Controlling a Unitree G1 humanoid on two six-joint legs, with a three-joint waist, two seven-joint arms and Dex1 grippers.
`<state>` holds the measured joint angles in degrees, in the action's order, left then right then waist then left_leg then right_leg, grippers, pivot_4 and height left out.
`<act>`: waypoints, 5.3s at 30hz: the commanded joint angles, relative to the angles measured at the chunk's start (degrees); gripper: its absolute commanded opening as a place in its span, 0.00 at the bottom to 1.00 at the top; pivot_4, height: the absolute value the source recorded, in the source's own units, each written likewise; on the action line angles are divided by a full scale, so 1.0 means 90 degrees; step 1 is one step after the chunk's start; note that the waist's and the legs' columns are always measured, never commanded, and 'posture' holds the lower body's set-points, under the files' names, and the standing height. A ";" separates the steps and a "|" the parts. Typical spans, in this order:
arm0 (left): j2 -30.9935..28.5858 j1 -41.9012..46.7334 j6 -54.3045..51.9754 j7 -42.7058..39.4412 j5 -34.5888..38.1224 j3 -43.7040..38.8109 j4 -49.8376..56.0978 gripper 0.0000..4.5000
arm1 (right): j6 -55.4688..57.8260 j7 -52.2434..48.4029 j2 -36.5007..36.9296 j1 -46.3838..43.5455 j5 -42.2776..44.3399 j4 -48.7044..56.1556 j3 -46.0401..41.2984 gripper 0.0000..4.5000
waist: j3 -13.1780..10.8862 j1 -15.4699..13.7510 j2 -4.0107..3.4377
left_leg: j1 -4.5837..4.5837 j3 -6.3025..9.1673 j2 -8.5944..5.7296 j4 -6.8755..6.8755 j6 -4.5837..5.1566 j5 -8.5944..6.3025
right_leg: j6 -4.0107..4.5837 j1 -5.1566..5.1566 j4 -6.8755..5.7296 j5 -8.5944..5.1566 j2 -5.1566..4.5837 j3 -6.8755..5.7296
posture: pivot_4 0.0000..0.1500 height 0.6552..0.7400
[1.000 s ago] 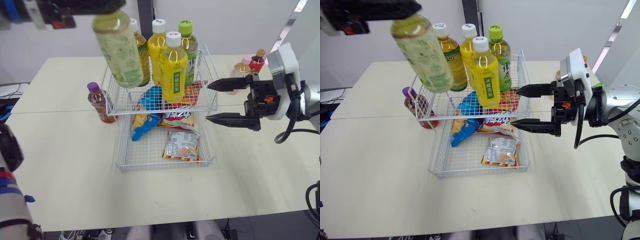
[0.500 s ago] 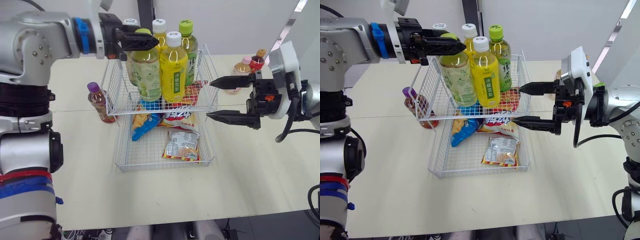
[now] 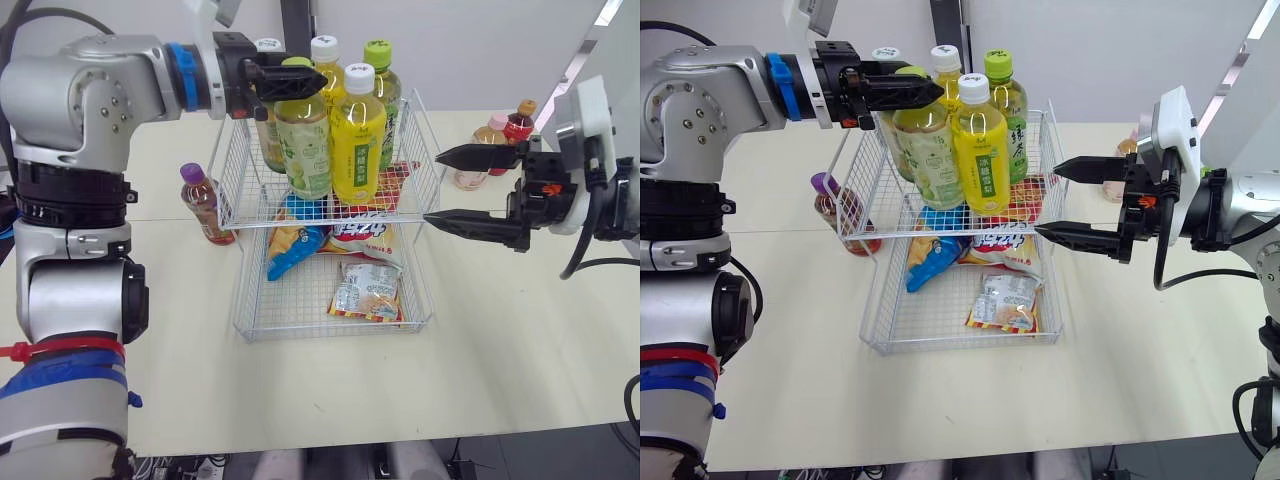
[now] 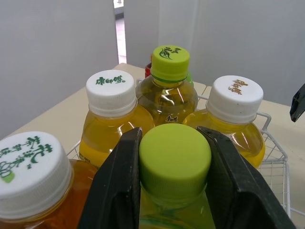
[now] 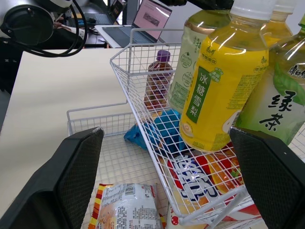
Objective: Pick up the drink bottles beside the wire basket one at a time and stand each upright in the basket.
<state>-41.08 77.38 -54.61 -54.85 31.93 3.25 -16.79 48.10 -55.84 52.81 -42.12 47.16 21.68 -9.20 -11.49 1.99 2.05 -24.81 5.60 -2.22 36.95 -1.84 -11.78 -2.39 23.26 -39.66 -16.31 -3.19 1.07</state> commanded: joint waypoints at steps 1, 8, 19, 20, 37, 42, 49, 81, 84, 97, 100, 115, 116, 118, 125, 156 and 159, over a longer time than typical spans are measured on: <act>0.0008 0.0266 0.0123 -0.0167 -0.0010 -0.0246 -0.0002 0.30 | -0.0038 0.0063 0.0092 -0.0015 0.0093 0.0177 -0.0225 1.00 | 0.0000 -0.0001 0.0000 | 0.0000 0.0000 0.0000 0.0000 0.0000 0.0000 | 0.0000 0.0000 0.0000 0.0000 0.0000 0.0000 | 1.00 1.00; -0.0229 0.0284 0.0667 -0.0938 -0.0317 0.0062 0.0240 0.59 | -0.0057 0.0081 0.0076 0.0023 0.0109 0.0203 -0.0204 1.00 | 0.0000 0.0002 0.0000 | 0.0000 -0.0001 0.0001 -0.0001 0.0000 0.0000 | 0.0000 0.0000 0.0001 0.0000 0.0000 -0.0001 | 1.00 1.00; -0.0681 0.0427 0.0416 -0.1270 -0.0268 -0.0166 0.0730 0.99 | -0.0065 0.0101 0.0068 -0.0025 0.0188 0.0212 -0.0154 1.00 | 0.0000 0.0044 -0.0001 | 0.0001 0.0000 0.0003 -0.0001 0.0000 0.0000 | 0.0000 -0.0001 -0.0001 0.0000 0.0002 -0.0001 | 1.00 1.00; -0.0755 0.0440 0.0333 -0.1282 -0.0234 -0.0198 0.0783 0.99 | -0.0069 0.0099 0.0067 -0.0033 0.0185 0.0205 -0.0146 1.00 | 0.0000 0.0048 0.0000 | 0.0001 0.0000 0.0003 -0.0001 0.0000 0.0000 | 0.0000 -0.0002 -0.0002 0.0000 0.0002 -0.0001 | 1.00 1.00; -0.2640 -0.1327 -0.0392 -0.0561 0.0141 -0.2390 0.1518 0.99 | -0.0140 0.0019 -0.0072 0.0001 0.0199 0.0223 0.0019 1.00 | 0.0001 0.0115 -0.0002 | 0.0007 0.0001 0.0008 0.0000 0.0000 0.0000 | 0.0000 -0.0001 -0.0013 -0.0001 0.0003 -0.0002 | 1.00 1.00; -0.3166 -0.3336 0.0407 -0.0416 -0.0375 -0.3517 0.1291 0.99 | -0.0177 -0.0054 -0.0197 -0.0066 0.0187 0.0195 0.0187 1.00 | 0.0002 0.0125 -0.0003 | 0.0018 -0.0005 0.0010 -0.0003 0.0000 0.0000 | 0.0002 -0.0001 -0.0026 -0.0002 0.0003 0.0002 | 1.00 1.00; -0.2493 -0.6043 0.1617 -0.0479 -0.0632 -0.5099 0.1607 0.99 | -0.0178 0.0044 -0.0365 -0.0140 0.0143 0.0321 0.0331 1.00 | 0.0004 0.0072 -0.0003 | 0.0017 -0.0007 0.0018 -0.0004 0.0000 0.0000 | 0.0006 -0.0001 -0.0014 0.0000 -0.0004 0.0001 | 1.00 1.00; 0.1050 -0.4408 0.0740 0.4766 -0.1186 -0.2514 0.2442 0.99 | -0.0272 0.0130 -0.0715 -0.0133 -0.0026 0.0488 0.0620 1.00 | 0.0025 -0.0029 0.0001 | 0.0015 -0.0004 0.0003 -0.0001 0.0000 0.0000 | -0.0002 -0.0011 0.0004 0.0016 -0.0005 -0.0005 | 1.00 1.00; 0.1033 -0.4225 0.0866 0.4763 -0.1314 -0.2358 0.2089 0.99 | -0.0272 0.0118 -0.0719 -0.0148 -0.0057 0.0476 0.0634 1.00 | 0.0025 -0.0032 0.0001 | 0.0015 -0.0003 0.0003 -0.0001 0.0000 0.0000 | -0.0002 -0.0011 0.0004 0.0016 -0.0005 -0.0005 | 1.00 1.00; 0.1014 -0.3888 0.1452 0.4476 -0.1547 -0.2065 0.1295 0.85 | -0.0331 0.0183 -0.0763 -0.0185 -0.0168 0.0436 0.0688 1.00 | 0.0025 -0.0031 0.0001 | 0.0014 -0.0001 0.0002 -0.0001 -0.0001 0.0000 | -0.0002 -0.0010 0.0005 0.0016 -0.0007 -0.0006 | 1.00 1.00; 0.1006 -0.3902 0.1489 0.4417 -0.1573 -0.2071 0.1223 0.65 | -0.0372 0.0195 -0.0782 -0.0185 -0.0229 0.0421 0.0698 1.00 | 0.0025 -0.0032 0.0001 | 0.0014 -0.0001 0.0001 -0.0001 -0.0001 0.0000 | -0.0002 -0.0010 0.0005 0.0016 -0.0008 -0.0006 | 1.00 1.00; 0.0752 -0.4024 0.1097 0.4154 -0.1338 -0.2326 0.1791 0.30 | -0.0520 0.0261 -0.0884 -0.0259 -0.0498 0.0413 0.0684 1.00 | 0.0025 -0.0029 0.0001 | 0.0013 0.0000 0.0001 -0.0001 -0.0001 0.0000 | -0.0002 -0.0009 0.0007 0.0016 -0.0008 -0.0006 | 1.00 1.00; 0.0648 -0.4041 0.0972 0.4079 -0.1282 -0.2387 0.1929 0.30 | -0.0513 0.0277 -0.0883 -0.0252 -0.0502 0.0424 0.0678 1.00 | 0.0025 -0.0028 0.0001 | 0.0012 0.0000 0.0001 -0.0002 -0.0001 0.0000 | -0.0002 -0.0008 0.0008 0.0016 -0.0008 -0.0005 | 1.00 1.00; 0.0427 -0.4058 0.0725 0.3922 -0.1138 -0.2490 0.2165 0.30 | -0.0502 0.0304 -0.0877 -0.0243 -0.0503 0.0438 0.0673 1.00 | 0.0024 -0.0018 0.0002 | 0.0010 0.0002 0.0003 -0.0003 -0.0001 0.0000 | -0.0002 -0.0006 0.0010 0.0016 -0.0007 -0.0007 | 1.00 1.00; -0.1098 -0.3767 -0.0257 0.2856 -0.0331 -0.2958 0.2489 0.30 | -0.0505 0.0334 -0.0889 -0.0193 -0.0454 0.0493 0.0658 1.00 | 0.0021 -0.0007 0.0002 | 0.0007 0.0002 0.0006 -0.0006 -0.0001 0.0000 | -0.0002 -0.0002 0.0012 0.0015 -0.0002 -0.0007 | 1.00 1.00; -0.1770 0.2090 -0.0667 -0.1446 -0.0646 0.0080 -0.1119 0.30 | -0.0499 -0.0229 0.0215 0.0113 0.0703 0.0294 -0.0653 1.00 | 0.0008 0.0025 0.0001 | -0.0002 -0.0036 0.0005 -0.0004 0.0000 0.0000 | -0.0012 -0.0001 0.0013 0.0011 0.0003 -0.0008 | 1.00 1.00; -0.1643 0.1763 -0.0488 -0.1372 -0.0746 0.0052 -0.1043 0.30 | -0.0513 -0.0215 0.0213 0.0109 0.0702 0.0287 -0.0643 1.00 | 0.0008 0.0055 0.0001 | -0.0001 -0.0034 0.0006 -0.0004 0.0001 0.0000 | -0.0011 0.0000 0.0009 0.0011 0.0003 -0.0004 | 1.00 1.00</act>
<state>-55.40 92.14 -60.71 -67.42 25.61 5.46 -27.98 44.41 -57.56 53.92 -40.94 52.89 23.44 -12.97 -11.42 2.49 2.06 -24.82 5.33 -2.15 36.92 -1.83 -11.78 -2.49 23.27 -39.60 -16.21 -3.16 1.03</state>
